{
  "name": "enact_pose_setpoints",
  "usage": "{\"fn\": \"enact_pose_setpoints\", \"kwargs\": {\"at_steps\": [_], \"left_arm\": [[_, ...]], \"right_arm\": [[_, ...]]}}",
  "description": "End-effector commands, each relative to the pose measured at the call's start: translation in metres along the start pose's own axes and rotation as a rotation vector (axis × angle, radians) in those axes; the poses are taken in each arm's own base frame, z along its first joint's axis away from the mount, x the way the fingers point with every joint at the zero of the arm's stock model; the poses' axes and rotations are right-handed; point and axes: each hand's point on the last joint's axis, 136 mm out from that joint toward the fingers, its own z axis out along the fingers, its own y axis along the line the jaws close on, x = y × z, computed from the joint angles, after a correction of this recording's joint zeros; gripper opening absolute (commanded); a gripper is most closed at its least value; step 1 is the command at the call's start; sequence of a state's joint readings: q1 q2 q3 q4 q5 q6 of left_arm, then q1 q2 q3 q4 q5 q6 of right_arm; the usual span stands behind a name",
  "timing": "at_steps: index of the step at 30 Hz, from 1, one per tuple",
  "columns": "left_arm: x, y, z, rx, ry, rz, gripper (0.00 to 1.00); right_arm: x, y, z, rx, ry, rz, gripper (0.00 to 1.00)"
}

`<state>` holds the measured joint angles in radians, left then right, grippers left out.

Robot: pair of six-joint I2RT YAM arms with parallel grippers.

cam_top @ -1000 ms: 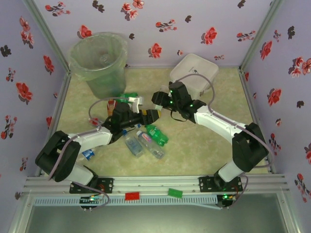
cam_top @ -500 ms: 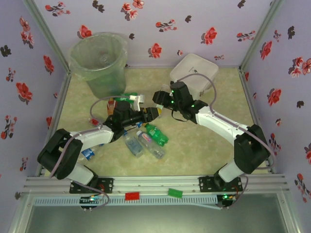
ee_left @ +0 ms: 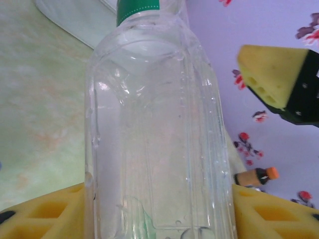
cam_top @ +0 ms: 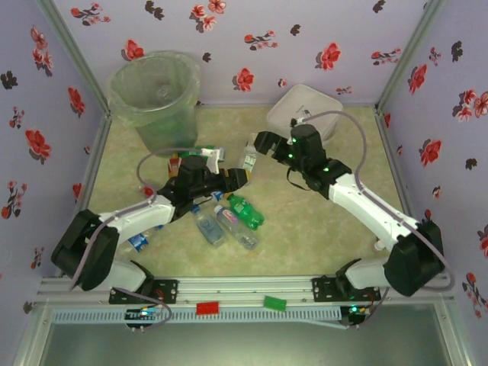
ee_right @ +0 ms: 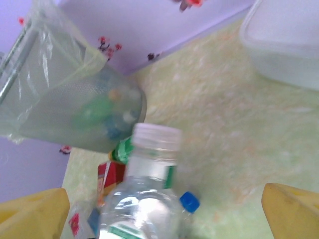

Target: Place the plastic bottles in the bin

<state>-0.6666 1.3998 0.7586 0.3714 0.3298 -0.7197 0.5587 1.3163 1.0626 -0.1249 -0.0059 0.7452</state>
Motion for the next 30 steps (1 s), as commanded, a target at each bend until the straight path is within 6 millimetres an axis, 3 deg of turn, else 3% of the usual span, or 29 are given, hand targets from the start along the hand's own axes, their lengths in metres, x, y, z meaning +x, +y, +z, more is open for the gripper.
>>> {"fn": "enact_pose_setpoints", "kwargs": {"at_steps": [1, 5, 11, 15, 19, 25, 30], "left_arm": [[-0.040, -0.001, -0.024, -0.139, -0.057, 0.120, 0.43], [-0.080, -0.001, -0.048, -0.237, -0.106, 0.193, 0.43], [-0.165, 0.007, -0.096, -0.403, -0.215, 0.281, 0.43], [-0.225, 0.022, -0.131, -0.511, -0.303, 0.292, 0.43], [-0.270, 0.039, -0.157, -0.603, -0.378, 0.290, 0.43], [-0.312, 0.081, -0.178, -0.717, -0.402, 0.235, 0.43], [-0.317, 0.115, -0.168, -0.786, -0.324, 0.219, 0.43]], "right_arm": [[0.004, -0.031, -0.005, 0.090, -0.026, -0.031, 1.00], [0.014, -0.050, -0.011, 0.135, -0.031, -0.031, 1.00], [0.048, -0.061, 0.001, 0.078, 0.040, 0.008, 1.00], [0.064, -0.065, 0.009, 0.061, 0.087, 0.028, 1.00], [0.071, -0.067, 0.012, 0.064, 0.108, 0.026, 1.00], [0.074, -0.071, 0.011, 0.086, 0.120, 0.010, 1.00], [0.076, -0.081, 0.008, 0.136, 0.121, 0.006, 1.00]]}}
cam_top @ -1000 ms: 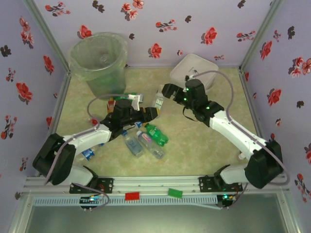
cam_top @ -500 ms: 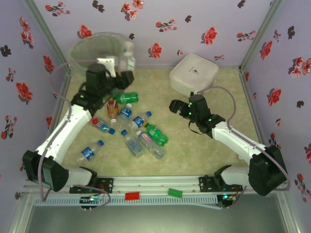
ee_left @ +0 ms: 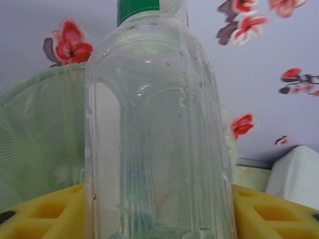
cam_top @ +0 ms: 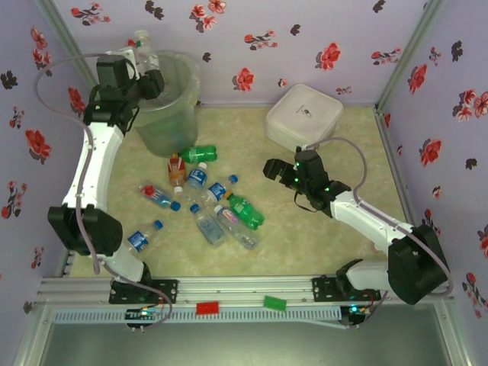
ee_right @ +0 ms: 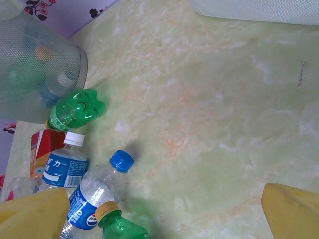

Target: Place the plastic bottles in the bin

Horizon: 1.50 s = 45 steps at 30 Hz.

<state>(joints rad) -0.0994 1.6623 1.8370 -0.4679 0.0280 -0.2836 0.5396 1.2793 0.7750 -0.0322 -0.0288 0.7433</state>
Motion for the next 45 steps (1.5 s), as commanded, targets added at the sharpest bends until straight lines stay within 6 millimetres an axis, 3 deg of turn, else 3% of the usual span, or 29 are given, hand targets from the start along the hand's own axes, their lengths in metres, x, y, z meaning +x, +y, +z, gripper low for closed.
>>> {"fn": "enact_pose_setpoints", "kwargs": {"at_steps": [1, 10, 12, 15, 22, 29, 34, 39, 45], "left_arm": [[0.011, 0.011, 0.015, -0.053, 0.083, 0.057, 0.44], [0.035, 0.023, 0.052, -0.105, 0.238, 0.090, 0.50], [0.036, 0.024, 0.054, -0.111, 0.237, 0.083, 0.57], [0.034, 0.024, 0.056, -0.110, 0.229, 0.065, 0.80], [0.009, 0.013, 0.035, -0.089, 0.152, 0.042, 0.97], [-0.004, -0.023, -0.017, 0.034, 0.025, 0.014, 1.00], [0.029, -0.048, -0.055, 0.183, -0.053, -0.056, 1.00], [0.091, -0.060, -0.086, 0.274, -0.057, -0.150, 1.00], [0.170, -0.073, -0.094, 0.390, -0.025, -0.355, 1.00]], "right_arm": [[0.004, -0.006, -0.001, 0.031, 0.004, -0.002, 1.00], [0.003, -0.007, -0.004, 0.034, -0.012, -0.029, 1.00], [0.002, -0.006, -0.006, 0.033, -0.023, -0.044, 1.00], [0.003, -0.003, -0.010, 0.040, -0.058, -0.110, 1.00], [0.013, 0.004, -0.012, 0.073, -0.069, -0.252, 1.00], [0.039, 0.034, 0.000, -0.033, 0.058, -0.360, 1.00], [0.074, 0.047, 0.014, -0.081, 0.230, -0.453, 0.97], [0.109, 0.049, 0.026, -0.053, 0.390, -0.611, 0.95], [0.142, 0.052, 0.037, -0.073, 0.563, -0.697, 0.90]]}}
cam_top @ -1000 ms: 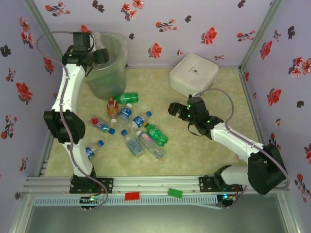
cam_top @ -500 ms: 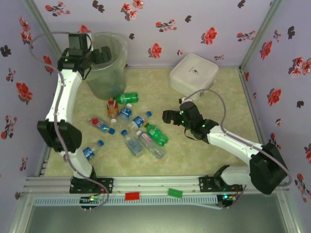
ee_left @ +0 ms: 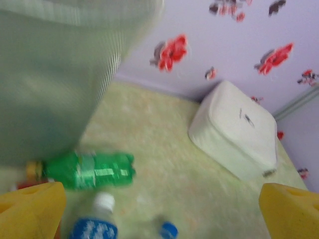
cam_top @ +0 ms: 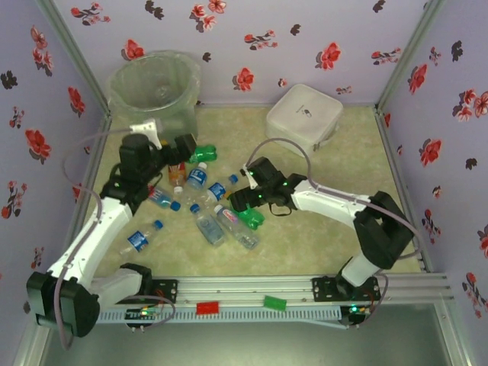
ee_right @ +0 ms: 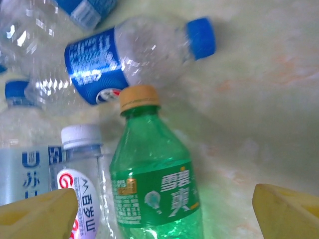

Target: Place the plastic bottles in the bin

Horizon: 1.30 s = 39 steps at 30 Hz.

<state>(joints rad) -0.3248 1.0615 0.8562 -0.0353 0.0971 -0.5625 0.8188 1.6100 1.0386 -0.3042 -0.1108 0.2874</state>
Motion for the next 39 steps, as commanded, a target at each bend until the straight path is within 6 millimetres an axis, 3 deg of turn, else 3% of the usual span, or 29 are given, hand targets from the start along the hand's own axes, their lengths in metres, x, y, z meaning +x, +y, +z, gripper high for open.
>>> {"fn": "enact_pose_setpoints", "kwargs": {"at_steps": [1, 6, 13, 23, 31, 35, 39], "left_arm": [[0.008, -0.019, 0.000, 0.138, -0.090, -0.162, 1.00], [0.057, 0.001, 0.011, 0.095, -0.044, -0.241, 1.00], [0.091, 0.018, 0.015, 0.042, 0.035, -0.254, 1.00], [0.098, 0.019, 0.017, 0.047, 0.040, -0.260, 1.00], [0.101, 0.015, 0.020, 0.055, 0.054, -0.267, 1.00], [0.100, 0.012, 0.023, 0.056, 0.057, -0.336, 1.00], [0.090, -0.005, 0.024, 0.112, 0.044, -0.357, 1.00]], "right_arm": [[0.017, 0.009, 0.007, -0.033, 0.119, -0.087, 0.90], [0.023, 0.005, 0.016, 0.022, 0.175, -0.135, 0.87], [0.040, -0.007, 0.029, 0.101, 0.263, -0.145, 0.80], [0.044, -0.025, 0.039, 0.203, 0.282, -0.146, 0.74], [0.038, -0.025, 0.042, 0.198, 0.237, -0.147, 0.57], [0.027, -0.021, 0.033, 0.184, 0.181, -0.170, 0.52], [0.006, -0.012, 0.013, 0.164, 0.085, -0.177, 0.51]]}}
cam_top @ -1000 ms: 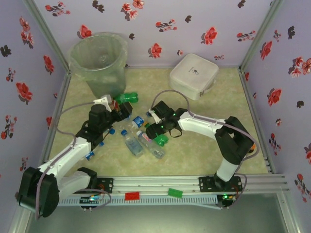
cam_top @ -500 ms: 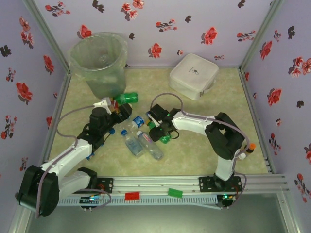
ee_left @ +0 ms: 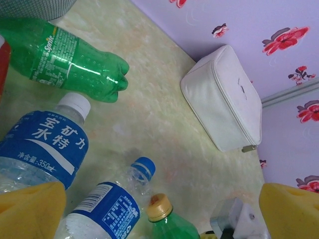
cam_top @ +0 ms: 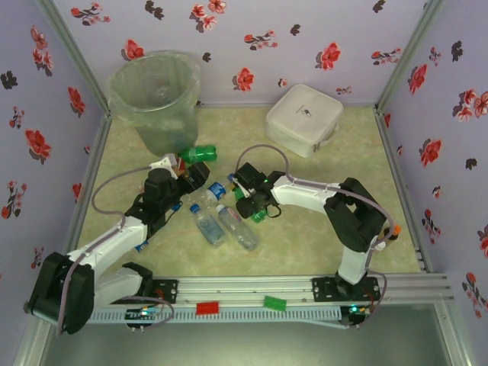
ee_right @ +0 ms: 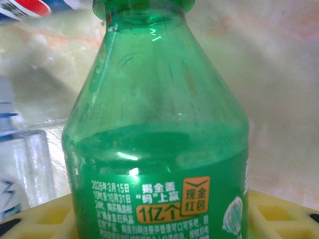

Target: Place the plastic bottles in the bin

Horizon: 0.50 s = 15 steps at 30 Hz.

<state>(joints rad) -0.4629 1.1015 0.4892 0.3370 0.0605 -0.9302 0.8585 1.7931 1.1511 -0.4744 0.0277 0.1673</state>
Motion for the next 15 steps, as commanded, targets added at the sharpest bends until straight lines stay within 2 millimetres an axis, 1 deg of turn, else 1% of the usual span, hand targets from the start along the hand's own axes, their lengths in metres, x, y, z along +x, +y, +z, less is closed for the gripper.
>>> {"fn": "enact_pose_setpoints", "kwargs": {"at_steps": [1, 5, 9, 11, 15], "left_arm": [[-0.012, -0.032, 0.000, 0.087, -0.034, -0.025, 1.00], [-0.009, -0.061, -0.001, 0.151, -0.019, 0.017, 1.00], [-0.002, -0.086, 0.000, 0.212, -0.005, 0.047, 1.00], [0.002, -0.096, 0.001, 0.237, 0.002, 0.059, 1.00], [0.005, -0.113, 0.003, 0.276, 0.008, 0.071, 1.00]], "right_arm": [[-0.026, 0.003, -0.036, -0.004, -0.142, -0.018, 0.51], [-0.040, 0.006, -0.069, -0.028, -0.247, 0.002, 0.50], [-0.058, 0.016, -0.100, -0.106, -0.376, 0.028, 0.50], [-0.068, 0.020, -0.113, -0.137, -0.441, 0.042, 0.50], [-0.082, 0.027, -0.130, -0.194, -0.548, 0.070, 0.49]]}}
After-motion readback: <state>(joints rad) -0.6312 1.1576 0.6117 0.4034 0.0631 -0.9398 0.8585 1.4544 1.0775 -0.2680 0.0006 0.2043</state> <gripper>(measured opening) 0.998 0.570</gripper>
